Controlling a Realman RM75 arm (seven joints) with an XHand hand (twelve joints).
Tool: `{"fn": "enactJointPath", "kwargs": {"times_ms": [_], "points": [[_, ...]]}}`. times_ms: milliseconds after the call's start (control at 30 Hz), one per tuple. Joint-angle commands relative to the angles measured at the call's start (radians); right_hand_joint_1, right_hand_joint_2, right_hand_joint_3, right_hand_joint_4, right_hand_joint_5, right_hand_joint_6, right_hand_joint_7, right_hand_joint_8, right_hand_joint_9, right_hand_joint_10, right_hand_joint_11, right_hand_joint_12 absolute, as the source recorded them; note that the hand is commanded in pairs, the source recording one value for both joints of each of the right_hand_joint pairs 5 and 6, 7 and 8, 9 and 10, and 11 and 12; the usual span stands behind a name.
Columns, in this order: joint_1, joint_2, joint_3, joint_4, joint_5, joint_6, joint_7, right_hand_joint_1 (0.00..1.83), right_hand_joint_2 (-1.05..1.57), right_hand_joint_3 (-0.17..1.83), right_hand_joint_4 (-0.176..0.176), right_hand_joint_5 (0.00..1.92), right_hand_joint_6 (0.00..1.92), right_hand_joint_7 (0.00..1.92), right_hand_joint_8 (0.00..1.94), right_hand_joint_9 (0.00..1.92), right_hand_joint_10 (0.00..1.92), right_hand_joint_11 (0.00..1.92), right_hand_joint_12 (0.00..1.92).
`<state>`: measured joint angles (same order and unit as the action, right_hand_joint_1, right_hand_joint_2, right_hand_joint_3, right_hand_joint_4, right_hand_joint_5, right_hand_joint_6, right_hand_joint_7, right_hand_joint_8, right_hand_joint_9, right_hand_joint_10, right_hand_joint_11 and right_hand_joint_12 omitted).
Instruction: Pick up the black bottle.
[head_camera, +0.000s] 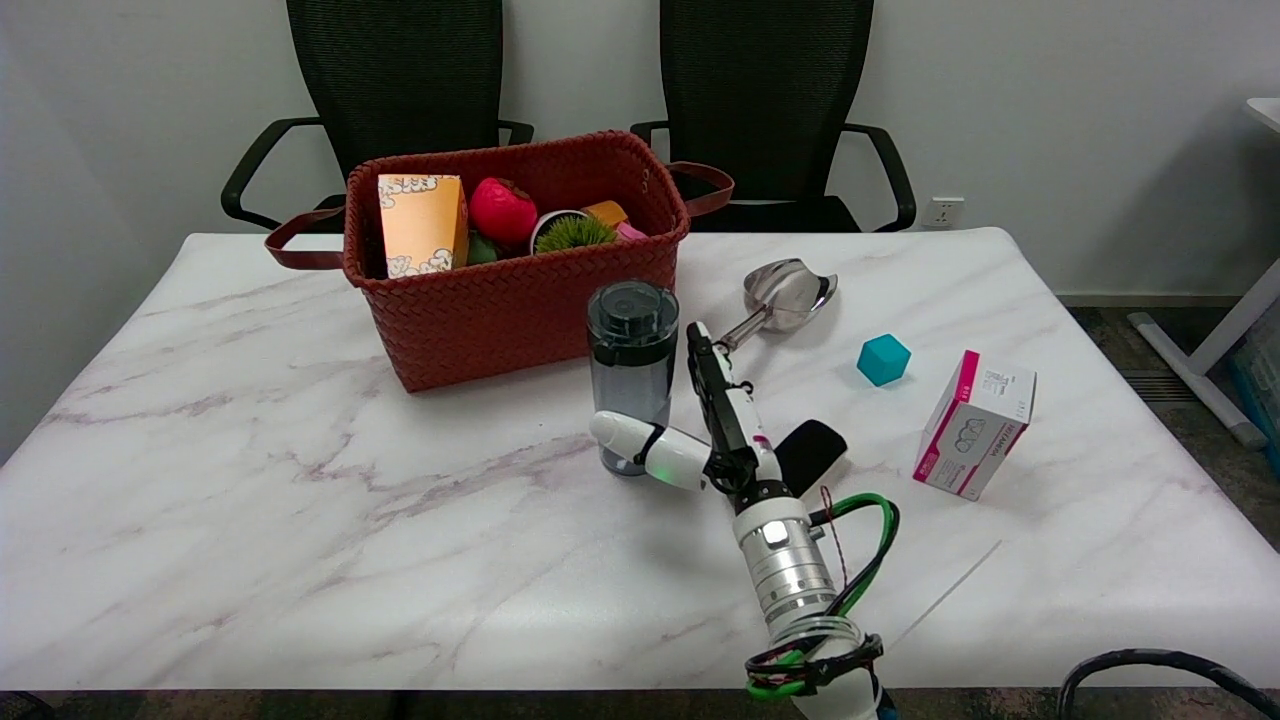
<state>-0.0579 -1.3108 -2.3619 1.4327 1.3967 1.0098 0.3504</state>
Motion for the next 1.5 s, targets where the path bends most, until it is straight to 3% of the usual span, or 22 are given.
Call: {"fn": "enactJointPath", "kwargs": {"times_ms": [33,1500], "points": [[0.010,-0.008,0.044,-0.046,0.004,-0.073,0.002,0.97,0.70,-0.17,0.000,0.00,0.00,0.00,0.00,0.00,0.00,0.00,0.00],[0.120,-0.057,0.044,-0.121,0.002,-0.140,0.011,0.95,0.73,-0.17,0.000,0.00,0.00,0.00,0.00,0.00,0.00,0.00,0.00]]}}
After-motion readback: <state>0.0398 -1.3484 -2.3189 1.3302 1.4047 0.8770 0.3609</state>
